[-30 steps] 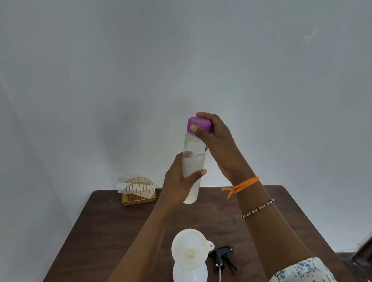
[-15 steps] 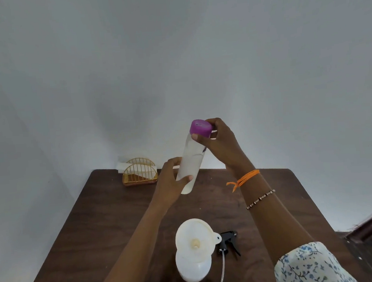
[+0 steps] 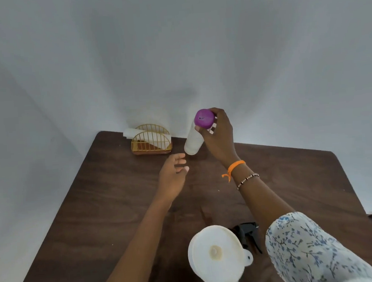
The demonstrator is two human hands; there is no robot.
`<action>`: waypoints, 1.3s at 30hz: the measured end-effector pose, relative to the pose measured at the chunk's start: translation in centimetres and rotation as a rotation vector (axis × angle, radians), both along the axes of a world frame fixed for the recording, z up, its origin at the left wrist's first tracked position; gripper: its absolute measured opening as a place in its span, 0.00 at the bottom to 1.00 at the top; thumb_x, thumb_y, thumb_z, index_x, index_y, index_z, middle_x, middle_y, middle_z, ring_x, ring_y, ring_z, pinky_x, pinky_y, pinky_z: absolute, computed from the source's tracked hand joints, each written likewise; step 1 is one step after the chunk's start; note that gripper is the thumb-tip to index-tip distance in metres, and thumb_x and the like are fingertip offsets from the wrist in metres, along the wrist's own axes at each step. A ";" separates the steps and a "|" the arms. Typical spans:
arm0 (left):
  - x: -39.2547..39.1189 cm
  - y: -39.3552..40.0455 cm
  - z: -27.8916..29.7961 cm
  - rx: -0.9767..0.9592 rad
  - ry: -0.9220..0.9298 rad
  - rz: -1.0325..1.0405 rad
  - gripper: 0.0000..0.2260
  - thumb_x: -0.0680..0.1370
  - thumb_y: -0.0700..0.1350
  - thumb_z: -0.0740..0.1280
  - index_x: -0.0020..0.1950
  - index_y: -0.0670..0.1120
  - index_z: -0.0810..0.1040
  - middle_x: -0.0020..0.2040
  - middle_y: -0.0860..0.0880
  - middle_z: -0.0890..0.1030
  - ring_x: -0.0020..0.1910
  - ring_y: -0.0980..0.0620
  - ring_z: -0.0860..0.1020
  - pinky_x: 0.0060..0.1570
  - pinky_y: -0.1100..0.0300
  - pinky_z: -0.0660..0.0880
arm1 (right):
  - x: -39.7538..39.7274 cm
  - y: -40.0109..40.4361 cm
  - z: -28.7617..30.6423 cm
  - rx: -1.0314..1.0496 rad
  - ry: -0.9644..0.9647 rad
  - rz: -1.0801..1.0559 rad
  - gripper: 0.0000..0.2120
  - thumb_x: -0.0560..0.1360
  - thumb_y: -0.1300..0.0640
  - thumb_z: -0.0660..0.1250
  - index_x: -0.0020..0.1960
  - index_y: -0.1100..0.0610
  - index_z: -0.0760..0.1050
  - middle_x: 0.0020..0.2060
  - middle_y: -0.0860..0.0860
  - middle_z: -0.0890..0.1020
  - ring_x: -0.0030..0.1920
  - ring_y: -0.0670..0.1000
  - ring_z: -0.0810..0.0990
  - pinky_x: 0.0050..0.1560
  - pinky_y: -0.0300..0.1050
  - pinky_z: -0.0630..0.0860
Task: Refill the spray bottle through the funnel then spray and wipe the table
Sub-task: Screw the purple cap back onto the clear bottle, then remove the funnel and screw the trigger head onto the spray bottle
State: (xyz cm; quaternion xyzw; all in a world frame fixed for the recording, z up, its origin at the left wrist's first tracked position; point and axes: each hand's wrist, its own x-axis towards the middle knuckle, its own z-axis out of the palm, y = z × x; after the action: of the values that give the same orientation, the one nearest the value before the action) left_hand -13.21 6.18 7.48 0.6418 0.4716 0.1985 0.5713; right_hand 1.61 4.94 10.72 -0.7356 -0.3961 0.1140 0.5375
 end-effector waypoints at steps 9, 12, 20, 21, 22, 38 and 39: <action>0.5 2.2 -0.8 -0.101 -0.033 0.089 0.14 0.79 0.40 0.61 0.64 0.50 0.70 0.57 0.54 0.76 0.54 0.59 0.74 0.45 0.69 0.69 | 1.3 4.0 -2.7 0.036 -0.045 0.021 0.25 0.69 0.61 0.72 0.62 0.59 0.67 0.58 0.54 0.73 0.53 0.49 0.74 0.50 0.37 0.74; 0.5 2.3 -1.1 -0.116 -0.034 0.093 0.13 0.79 0.40 0.61 0.62 0.52 0.71 0.57 0.53 0.77 0.54 0.59 0.74 0.45 0.69 0.69 | 1.5 4.9 -2.6 0.027 -0.125 0.038 0.23 0.70 0.61 0.71 0.62 0.58 0.68 0.58 0.56 0.71 0.51 0.49 0.73 0.44 0.27 0.68; 0.2 1.5 -0.5 -0.140 -0.040 0.072 0.15 0.79 0.41 0.62 0.64 0.52 0.71 0.57 0.54 0.77 0.57 0.57 0.74 0.52 0.63 0.70 | 1.8 5.1 -3.3 -0.035 -0.234 0.089 0.24 0.71 0.65 0.69 0.66 0.61 0.68 0.62 0.60 0.68 0.59 0.56 0.73 0.49 0.22 0.67; 0.1 1.3 -0.2 -0.142 -0.040 0.065 0.15 0.79 0.42 0.62 0.64 0.51 0.71 0.57 0.54 0.77 0.57 0.56 0.74 0.53 0.62 0.70 | 2.0 4.7 -3.2 -0.047 -0.247 0.104 0.24 0.72 0.64 0.68 0.67 0.60 0.68 0.64 0.60 0.67 0.61 0.56 0.71 0.51 0.20 0.65; 0.0 1.2 0.1 -0.143 -0.041 0.057 0.14 0.79 0.42 0.62 0.64 0.51 0.72 0.57 0.54 0.77 0.57 0.57 0.74 0.53 0.62 0.70 | 2.0 4.2 -3.0 -0.060 -0.257 0.112 0.24 0.73 0.63 0.68 0.68 0.59 0.67 0.66 0.59 0.65 0.64 0.56 0.69 0.55 0.22 0.63; -7.8 -10.2 0.9 -0.120 -0.157 0.046 0.19 0.75 0.29 0.58 0.50 0.51 0.79 0.50 0.52 0.80 0.48 0.55 0.78 0.50 0.64 0.74 | -6.3 -17.1 0.8 -0.142 0.335 0.171 0.08 0.79 0.61 0.61 0.49 0.53 0.79 0.44 0.47 0.82 0.43 0.44 0.78 0.43 0.35 0.74; -8.3 -11.1 0.4 -0.130 -0.150 0.037 0.20 0.75 0.28 0.57 0.50 0.51 0.79 0.50 0.52 0.81 0.50 0.55 0.78 0.50 0.65 0.74 | -7.1 -18.2 0.5 -0.149 0.351 0.164 0.09 0.80 0.61 0.59 0.50 0.54 0.78 0.45 0.47 0.82 0.43 0.43 0.78 0.43 0.35 0.73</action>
State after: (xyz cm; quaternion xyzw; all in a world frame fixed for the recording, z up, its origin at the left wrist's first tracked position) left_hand -21.50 -4.92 7.85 0.5778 0.4511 0.2256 0.6417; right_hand -5.44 -13.27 11.18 -0.7073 -0.3454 0.3129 0.5315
